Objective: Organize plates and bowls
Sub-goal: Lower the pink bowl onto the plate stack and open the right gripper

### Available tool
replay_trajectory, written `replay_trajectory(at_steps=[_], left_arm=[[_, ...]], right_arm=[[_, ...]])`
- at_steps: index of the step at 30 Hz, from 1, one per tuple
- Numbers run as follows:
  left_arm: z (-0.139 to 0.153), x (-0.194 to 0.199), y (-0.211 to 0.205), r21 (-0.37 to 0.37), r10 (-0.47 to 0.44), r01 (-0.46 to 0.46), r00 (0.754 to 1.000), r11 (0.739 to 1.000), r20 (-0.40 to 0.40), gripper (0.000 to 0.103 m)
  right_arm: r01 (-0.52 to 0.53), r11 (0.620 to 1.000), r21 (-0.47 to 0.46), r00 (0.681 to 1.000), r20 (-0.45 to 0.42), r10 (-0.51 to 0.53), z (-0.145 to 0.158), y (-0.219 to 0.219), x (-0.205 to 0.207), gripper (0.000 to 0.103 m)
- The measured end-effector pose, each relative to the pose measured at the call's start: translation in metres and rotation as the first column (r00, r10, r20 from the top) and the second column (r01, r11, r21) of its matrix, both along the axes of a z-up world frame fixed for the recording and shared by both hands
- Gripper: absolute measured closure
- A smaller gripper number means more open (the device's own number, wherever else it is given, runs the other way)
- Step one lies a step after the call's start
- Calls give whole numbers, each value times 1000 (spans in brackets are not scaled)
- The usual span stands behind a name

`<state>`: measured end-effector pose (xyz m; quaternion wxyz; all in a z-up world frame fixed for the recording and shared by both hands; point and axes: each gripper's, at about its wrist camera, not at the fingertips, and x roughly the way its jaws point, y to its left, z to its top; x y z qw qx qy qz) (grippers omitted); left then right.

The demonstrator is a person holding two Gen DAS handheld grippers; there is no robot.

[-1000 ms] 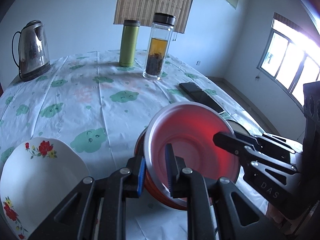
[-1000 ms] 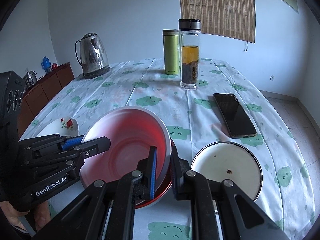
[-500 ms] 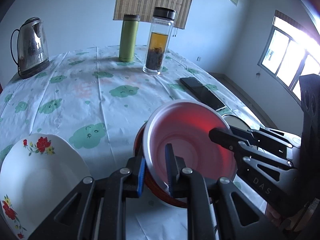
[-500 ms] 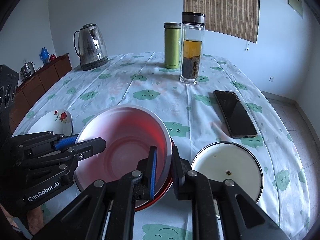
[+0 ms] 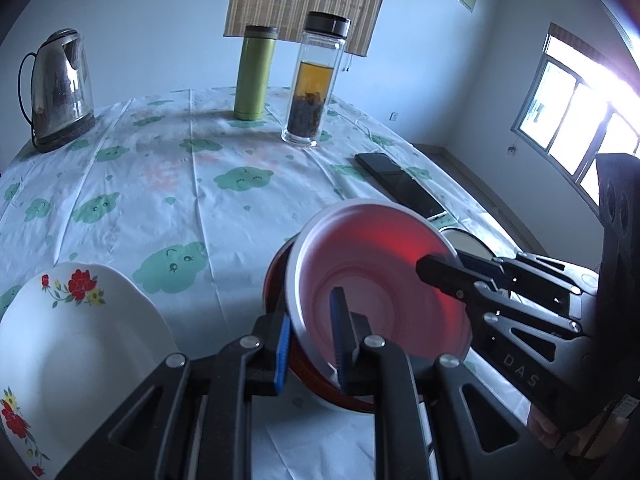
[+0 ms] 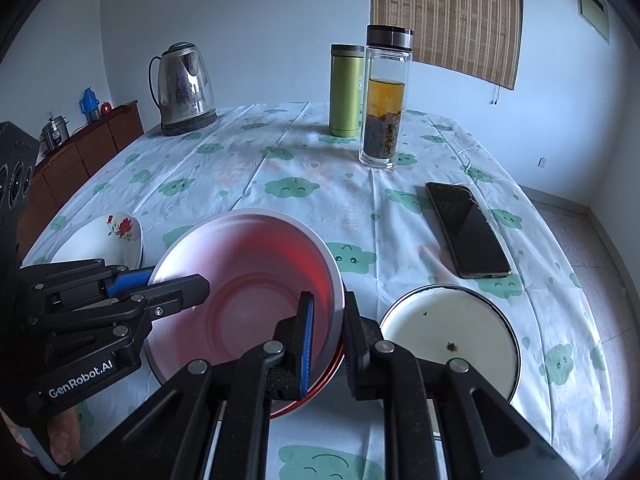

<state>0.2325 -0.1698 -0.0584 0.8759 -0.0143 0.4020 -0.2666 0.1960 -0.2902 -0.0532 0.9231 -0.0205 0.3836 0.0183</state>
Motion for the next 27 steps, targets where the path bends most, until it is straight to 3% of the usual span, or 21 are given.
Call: replay_trajectory(at_steps=[13, 21, 23, 27], left_arm=[[1, -1, 0, 6, -3, 3, 1000, 1000, 5, 88], [2, -3, 0, 10, -4, 4, 1000, 1000, 9, 87], [4, -4, 0, 11, 3, -3, 1000, 1000, 19, 81], [6, -7, -1, 19, -5, 4, 999, 1000, 33, 79]], right_arm=[[-6, 1000, 5, 1000, -3, 6, 0, 1, -1, 86], [-30, 1000, -2, 1000, -3, 30, 0, 6, -1, 70], [-37, 999, 7, 999, -3, 37, 0, 6, -2, 69], [-38, 999, 8, 999, -2, 38, 0, 6, -2, 69]])
